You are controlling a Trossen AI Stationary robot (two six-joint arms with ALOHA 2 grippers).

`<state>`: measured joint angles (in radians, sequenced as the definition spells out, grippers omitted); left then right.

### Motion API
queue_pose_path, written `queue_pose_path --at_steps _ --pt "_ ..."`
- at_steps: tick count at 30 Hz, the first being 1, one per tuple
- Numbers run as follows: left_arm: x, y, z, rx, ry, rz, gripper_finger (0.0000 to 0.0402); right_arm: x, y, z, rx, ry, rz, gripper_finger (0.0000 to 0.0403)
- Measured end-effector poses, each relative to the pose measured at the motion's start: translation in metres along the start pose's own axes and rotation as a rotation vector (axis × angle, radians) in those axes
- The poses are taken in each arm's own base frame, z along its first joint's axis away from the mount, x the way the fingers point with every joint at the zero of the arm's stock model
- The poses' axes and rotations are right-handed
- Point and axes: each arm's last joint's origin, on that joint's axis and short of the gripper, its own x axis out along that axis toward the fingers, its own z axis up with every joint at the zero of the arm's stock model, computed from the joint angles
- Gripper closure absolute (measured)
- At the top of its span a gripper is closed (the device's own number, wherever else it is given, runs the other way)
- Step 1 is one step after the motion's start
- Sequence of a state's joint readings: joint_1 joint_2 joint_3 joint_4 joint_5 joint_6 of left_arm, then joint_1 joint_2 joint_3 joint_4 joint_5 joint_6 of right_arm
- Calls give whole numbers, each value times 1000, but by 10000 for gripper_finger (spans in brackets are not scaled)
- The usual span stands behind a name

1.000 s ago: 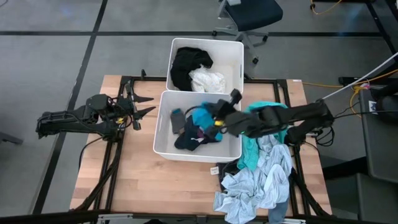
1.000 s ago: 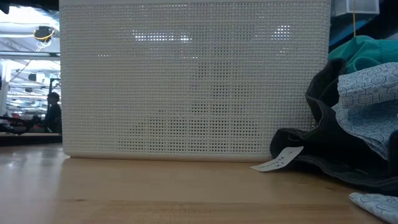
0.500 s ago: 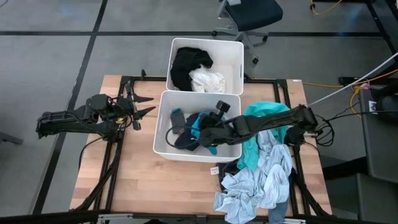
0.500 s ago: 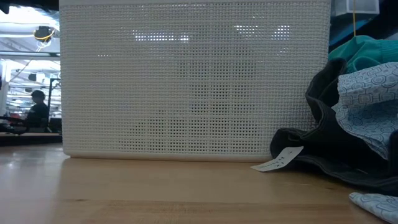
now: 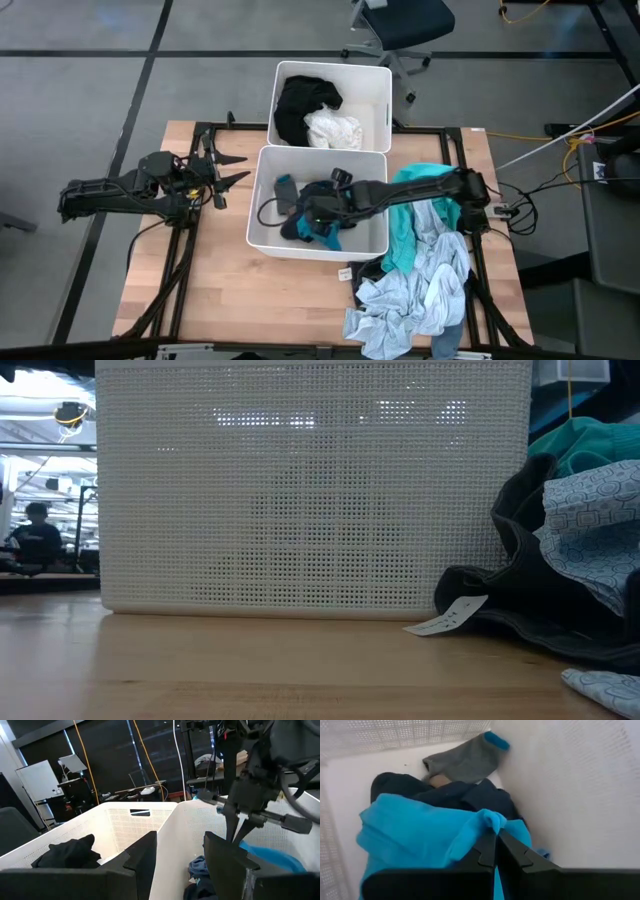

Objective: Sort clothes
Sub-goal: Put the blue shorts into the bottom white bin, then put the blue sock into the bottom white bin

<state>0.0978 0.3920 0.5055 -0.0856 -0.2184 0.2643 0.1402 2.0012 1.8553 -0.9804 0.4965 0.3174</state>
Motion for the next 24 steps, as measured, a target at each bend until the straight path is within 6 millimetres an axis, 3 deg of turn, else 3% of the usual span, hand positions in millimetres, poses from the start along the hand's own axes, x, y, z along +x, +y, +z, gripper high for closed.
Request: queue_pose_path --at_steps 8,16,19,24 --pt "0 0 0 0 0 0 251 9 -3 2 112 13 3 380" --pt "0 0 0 0 1 0 251 8 -1 1 80 44 86 258" --pt "0 0 0 0 1 0 251 -1 -5 1 95 56 84 213" --pt "0 0 0 1 3 -1 251 -38 -5 1 123 59 95 167"
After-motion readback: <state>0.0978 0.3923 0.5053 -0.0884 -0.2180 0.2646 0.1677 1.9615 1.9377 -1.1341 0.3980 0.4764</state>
